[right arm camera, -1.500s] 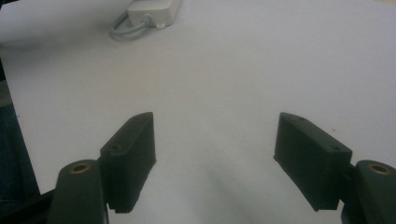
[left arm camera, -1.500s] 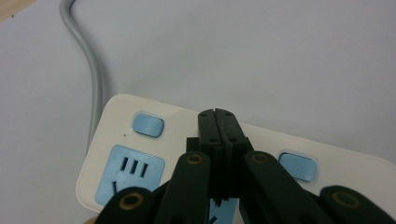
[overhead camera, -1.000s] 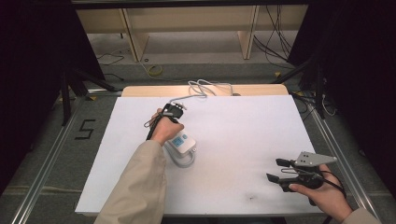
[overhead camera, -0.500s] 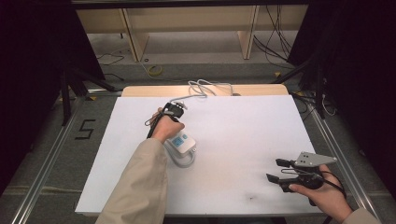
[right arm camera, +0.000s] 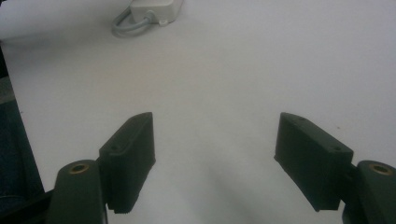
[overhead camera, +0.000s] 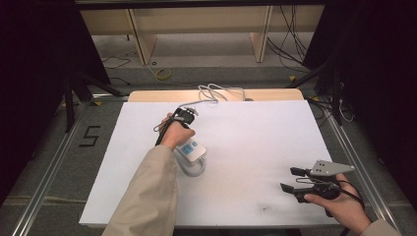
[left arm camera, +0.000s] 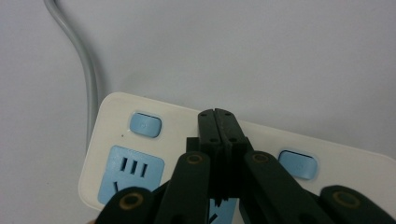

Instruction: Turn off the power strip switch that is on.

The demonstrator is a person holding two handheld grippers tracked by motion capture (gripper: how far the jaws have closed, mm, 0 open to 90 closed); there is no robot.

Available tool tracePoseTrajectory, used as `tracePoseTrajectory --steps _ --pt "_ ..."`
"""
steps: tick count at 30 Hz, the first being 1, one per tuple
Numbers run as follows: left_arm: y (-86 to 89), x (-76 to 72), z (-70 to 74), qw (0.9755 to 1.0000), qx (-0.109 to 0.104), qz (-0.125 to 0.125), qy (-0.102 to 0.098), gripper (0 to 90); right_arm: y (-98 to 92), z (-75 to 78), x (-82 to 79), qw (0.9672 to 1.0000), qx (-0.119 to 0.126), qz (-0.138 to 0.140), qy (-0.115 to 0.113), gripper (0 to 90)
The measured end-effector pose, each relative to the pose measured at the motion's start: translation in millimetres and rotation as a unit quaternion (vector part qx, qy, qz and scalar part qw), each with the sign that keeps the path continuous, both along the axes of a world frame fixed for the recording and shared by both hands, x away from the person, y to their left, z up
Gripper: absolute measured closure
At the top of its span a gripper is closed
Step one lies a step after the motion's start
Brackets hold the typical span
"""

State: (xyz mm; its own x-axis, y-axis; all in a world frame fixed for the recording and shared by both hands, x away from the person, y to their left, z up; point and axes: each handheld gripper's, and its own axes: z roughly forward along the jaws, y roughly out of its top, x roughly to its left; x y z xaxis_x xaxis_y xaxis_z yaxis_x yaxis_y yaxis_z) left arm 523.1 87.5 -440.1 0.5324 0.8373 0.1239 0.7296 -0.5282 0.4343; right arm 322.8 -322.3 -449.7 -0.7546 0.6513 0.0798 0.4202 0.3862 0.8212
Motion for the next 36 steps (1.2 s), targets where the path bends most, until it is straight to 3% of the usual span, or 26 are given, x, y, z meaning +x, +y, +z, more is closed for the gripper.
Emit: tracePoseTrajectory --steps 8,36 --pt "1.8 0.5 0.1 1.0 -0.007 0.001 0.002 90.0 0.1 0.2 0.3 1.0 0.0 0.001 -0.001 28.8" --pt "-0.6 -2.2 -0.2 1.0 0.001 0.002 -0.009 90.0 -0.4 1.0 -0.2 1.0 0.001 0.001 -0.001 28.8"
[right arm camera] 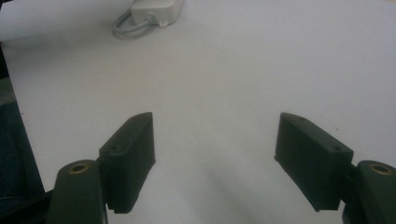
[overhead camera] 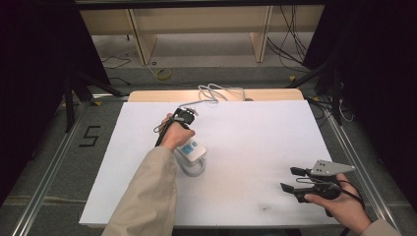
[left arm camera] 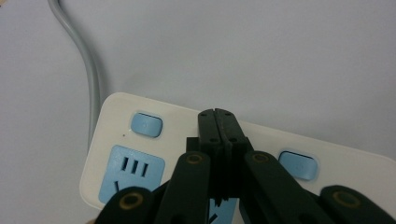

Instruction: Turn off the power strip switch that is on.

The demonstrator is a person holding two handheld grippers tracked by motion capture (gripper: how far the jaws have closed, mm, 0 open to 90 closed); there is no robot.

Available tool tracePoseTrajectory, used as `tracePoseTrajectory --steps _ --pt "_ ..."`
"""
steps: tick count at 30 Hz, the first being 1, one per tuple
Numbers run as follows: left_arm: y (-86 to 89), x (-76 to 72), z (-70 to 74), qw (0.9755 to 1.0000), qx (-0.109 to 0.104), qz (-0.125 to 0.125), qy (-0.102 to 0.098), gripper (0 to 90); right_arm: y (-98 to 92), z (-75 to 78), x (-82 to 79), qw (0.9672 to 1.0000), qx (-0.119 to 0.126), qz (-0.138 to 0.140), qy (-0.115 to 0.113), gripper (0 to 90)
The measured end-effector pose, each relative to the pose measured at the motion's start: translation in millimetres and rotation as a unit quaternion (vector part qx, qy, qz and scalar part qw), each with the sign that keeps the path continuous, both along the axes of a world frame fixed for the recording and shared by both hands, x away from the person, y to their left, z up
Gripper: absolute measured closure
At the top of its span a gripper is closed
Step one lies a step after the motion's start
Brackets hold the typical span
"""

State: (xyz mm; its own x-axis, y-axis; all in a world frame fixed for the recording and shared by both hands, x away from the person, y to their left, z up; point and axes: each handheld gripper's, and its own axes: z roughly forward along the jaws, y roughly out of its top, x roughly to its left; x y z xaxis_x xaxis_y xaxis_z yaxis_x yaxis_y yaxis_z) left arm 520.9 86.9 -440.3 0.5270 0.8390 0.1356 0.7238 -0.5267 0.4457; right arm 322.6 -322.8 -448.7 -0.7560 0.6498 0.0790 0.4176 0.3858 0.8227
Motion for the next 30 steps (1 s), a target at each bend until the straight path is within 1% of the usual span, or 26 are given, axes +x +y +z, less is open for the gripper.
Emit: tracePoseTrajectory --steps 5,7,8,9,10,11,12,15,17,20,21,22,23,24,25,27,28,30 --pt "0.4 -0.7 0.3 1.0 -0.001 0.001 -0.003 90.0 -0.1 0.1 0.0 1.0 0.0 0.0 0.0 28.8" --pt "1.5 -1.1 4.2 0.9999 -0.012 0.003 -0.007 90.0 -0.1 0.0 0.1 1.0 0.0 0.0 0.0 28.8" --pt "1.8 -1.3 4.1 0.9996 -0.027 0.002 0.001 90.0 0.0 0.0 0.1 1.0 0.0 0.0 0.0 28.8" --pt "1.8 -1.7 3.0 0.9994 -0.033 0.0 0.007 90.0 0.0 -0.1 0.2 1.0 0.0 0.0 0.0 28.8" --pt "1.6 -2.1 2.6 0.9994 -0.035 0.005 0.0 90.0 0.2 -0.1 0.4 1.0 0.001 -0.001 0.0 28.8" --pt "1.7 -2.1 2.7 0.9995 -0.03 0.004 -0.003 90.0 0.3 -0.1 0.4 1.0 0.001 -0.001 0.0 28.8" --pt "1.3 -2.4 2.9 0.9995 -0.031 0.005 -0.006 90.0 0.3 0.0 0.3 1.0 0.001 -0.001 0.0 28.8" --pt "0.6 -3.3 5.6 0.9993 -0.035 0.003 -0.014 90.0 -0.2 -0.1 0.4 1.0 0.001 -0.001 0.0 28.8" --pt "0.6 -4.2 7.8 0.999 -0.038 0.001 -0.023 90.0 -0.2 -0.1 0.6 1.0 0.001 -0.002 0.0 28.8" --pt "2.7 -5.7 11.3 0.9985 -0.035 0.0 -0.041 90.0 -0.1 -0.2 0.7 1.0 0.001 -0.001 0.0 28.8" --pt "3.6 -6.2 12.3 0.9986 -0.032 -0.005 -0.042 89.9 -0.1 -0.2 0.6 1.0 0.001 -0.001 0.0 28.8" --pt "4.0 -7.2 12.6 0.9983 -0.036 -0.005 -0.046 89.8 -0.2 -0.2 0.6 1.0 0.0 0.0 0.0 28.8" --pt "5.3 -7.8 13.8 0.9982 -0.034 -0.008 -0.049 89.5 -0.1 -0.2 0.6 1.0 0.001 -0.001 -0.001 28.8" --pt "6.0 -8.7 14.4 0.9979 -0.035 -0.008 -0.055 84.4 -0.3 -0.3 0.6 1.0 0.0 0.0 -0.001 28.8" --pt "7.0 -9.7 15.7 0.9977 -0.037 -0.01 -0.056 82.6 -0.3 -0.3 0.7 1.0 0.0 0.0 -0.001 28.8" --pt "7.9 -11.9 17.6 0.9964 -0.059 0.002 -0.061 78.8 -0.1 -0.3 0.8 1.0 0.001 -0.001 -0.001 28.8" --pt "9.0 -12.7 19.3 0.9959 -0.062 0.006 -0.066 76.9 0.0 -0.3 0.7 1.0 0.001 -0.002 -0.001 28.8" --pt "11.1 -14.1 22.2 0.9951 -0.062 0.01 -0.077 72.4 0.3 -0.2 0.5 1.0 0.0 -0.002 0.0 28.8"
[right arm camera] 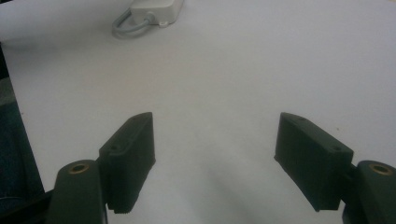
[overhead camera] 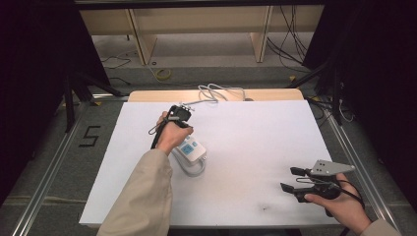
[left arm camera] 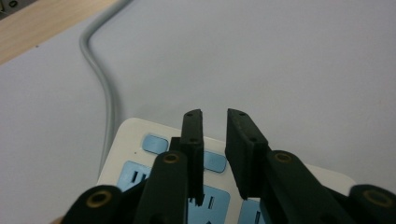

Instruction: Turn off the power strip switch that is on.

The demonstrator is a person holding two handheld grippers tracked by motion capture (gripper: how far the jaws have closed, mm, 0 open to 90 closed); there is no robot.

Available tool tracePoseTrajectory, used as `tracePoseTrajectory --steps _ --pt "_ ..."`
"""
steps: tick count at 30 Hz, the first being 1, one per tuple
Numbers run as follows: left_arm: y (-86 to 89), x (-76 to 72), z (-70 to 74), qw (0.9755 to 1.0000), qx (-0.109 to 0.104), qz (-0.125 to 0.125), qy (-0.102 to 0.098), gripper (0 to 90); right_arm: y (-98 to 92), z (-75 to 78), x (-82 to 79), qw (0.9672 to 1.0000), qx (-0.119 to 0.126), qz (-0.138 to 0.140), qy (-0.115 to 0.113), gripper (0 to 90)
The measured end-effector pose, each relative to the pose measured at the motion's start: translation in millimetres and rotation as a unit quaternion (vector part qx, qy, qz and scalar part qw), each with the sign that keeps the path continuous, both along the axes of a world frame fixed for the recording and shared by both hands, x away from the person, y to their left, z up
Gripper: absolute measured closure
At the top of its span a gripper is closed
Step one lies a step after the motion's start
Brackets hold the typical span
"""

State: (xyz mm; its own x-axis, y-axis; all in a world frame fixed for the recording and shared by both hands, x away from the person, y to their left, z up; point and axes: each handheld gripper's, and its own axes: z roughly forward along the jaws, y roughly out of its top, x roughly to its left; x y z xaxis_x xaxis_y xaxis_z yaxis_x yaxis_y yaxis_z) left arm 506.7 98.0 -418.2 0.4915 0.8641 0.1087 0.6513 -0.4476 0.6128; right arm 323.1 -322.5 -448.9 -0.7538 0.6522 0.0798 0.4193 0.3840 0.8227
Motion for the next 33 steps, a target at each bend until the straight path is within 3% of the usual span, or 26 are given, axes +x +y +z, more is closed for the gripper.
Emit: tracePoseTrajectory --steps 2,5,12,17,20,33 --pt "1.8 -1.3 2.1 0.9999 -0.008 0.004 -0.011 65.0 0.0 0.0 -0.1 1.0 0.0 0.0 0.0 28.8" --pt "5.7 -3.4 5.1 0.9994 -0.029 0.02 -0.007 52.4 -0.2 0.0 0.0 1.0 0.0 0.0 0.0 28.8" --pt "10.8 -11.2 6.1 0.9989 -0.04 0.02 -0.01 35.0 -0.1 0.0 -0.1 1.0 0.0 0.0 0.0 28.8" --pt "12.9 -20.6 3.8 0.9991 -0.043 0.002 -0.005 31.9 0.0 -0.1 -0.1 1.0 0.0 0.001 0.0 28.8" --pt "14.6 -26.5 3.7 0.9985 -0.055 0.0 -0.007 31.0 0.1 -0.1 0.3 1.0 -0.001 0.001 -0.001 28.7" --pt "19.6 -48.8 12.9 0.9976 -0.059 -0.021 -0.028 29.6 0.7 -0.1 0.0 1.0 0.0 0.001 0.001 28.7"
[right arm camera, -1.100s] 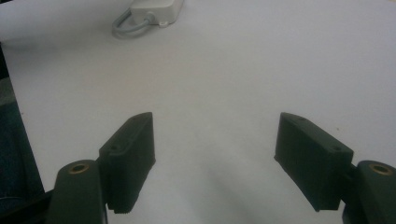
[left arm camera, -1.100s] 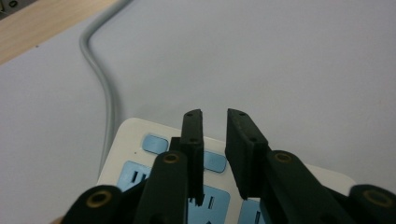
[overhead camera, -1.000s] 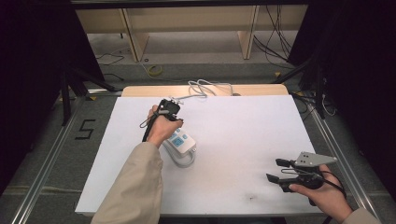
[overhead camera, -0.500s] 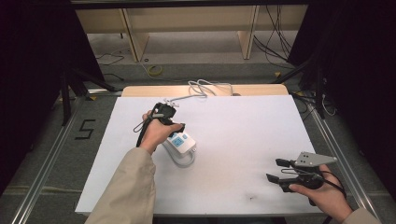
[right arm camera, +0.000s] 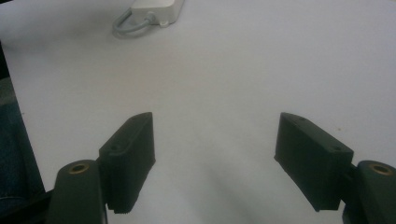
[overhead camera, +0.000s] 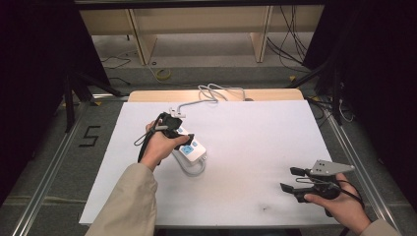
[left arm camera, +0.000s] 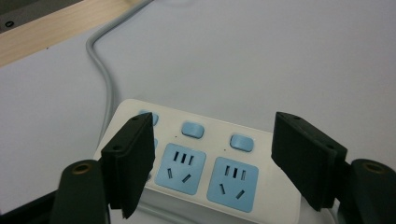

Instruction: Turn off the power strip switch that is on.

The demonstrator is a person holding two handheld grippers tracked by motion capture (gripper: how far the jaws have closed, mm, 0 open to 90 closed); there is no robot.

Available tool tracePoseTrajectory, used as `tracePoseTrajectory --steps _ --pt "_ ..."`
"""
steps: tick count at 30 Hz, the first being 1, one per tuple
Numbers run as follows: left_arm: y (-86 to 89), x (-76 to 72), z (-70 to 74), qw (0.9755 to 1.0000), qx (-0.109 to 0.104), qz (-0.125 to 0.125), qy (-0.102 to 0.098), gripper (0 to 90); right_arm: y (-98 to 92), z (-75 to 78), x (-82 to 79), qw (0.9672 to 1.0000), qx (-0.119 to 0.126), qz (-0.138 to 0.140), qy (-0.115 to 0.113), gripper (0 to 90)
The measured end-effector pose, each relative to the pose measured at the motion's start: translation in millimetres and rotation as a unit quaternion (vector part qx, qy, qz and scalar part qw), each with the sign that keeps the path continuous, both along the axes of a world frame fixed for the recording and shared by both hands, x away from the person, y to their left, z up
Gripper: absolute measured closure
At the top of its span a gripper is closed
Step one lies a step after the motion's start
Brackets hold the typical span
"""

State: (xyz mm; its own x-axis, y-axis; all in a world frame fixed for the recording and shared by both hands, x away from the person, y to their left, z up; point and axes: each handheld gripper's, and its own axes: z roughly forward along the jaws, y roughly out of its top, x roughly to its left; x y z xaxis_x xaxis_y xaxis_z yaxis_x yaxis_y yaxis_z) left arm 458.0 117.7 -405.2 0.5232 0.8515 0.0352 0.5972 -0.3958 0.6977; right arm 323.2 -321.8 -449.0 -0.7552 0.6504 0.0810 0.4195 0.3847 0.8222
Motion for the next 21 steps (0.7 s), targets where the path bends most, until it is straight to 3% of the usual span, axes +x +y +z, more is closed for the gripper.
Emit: tracePoseTrajectory --steps 12,21 --pt "4.7 -25.2 0.0 0.9996 -0.003 -0.018 -0.021 29.6 -0.1 0.2 -0.1 1.0 0.0 0.0 0.0 28.7" --pt "9.0 -42.7 -4.0 0.9985 -0.02 -0.033 -0.04 29.4 0.1 0.3 0.0 1.0 0.001 0.0 -0.001 28.6"
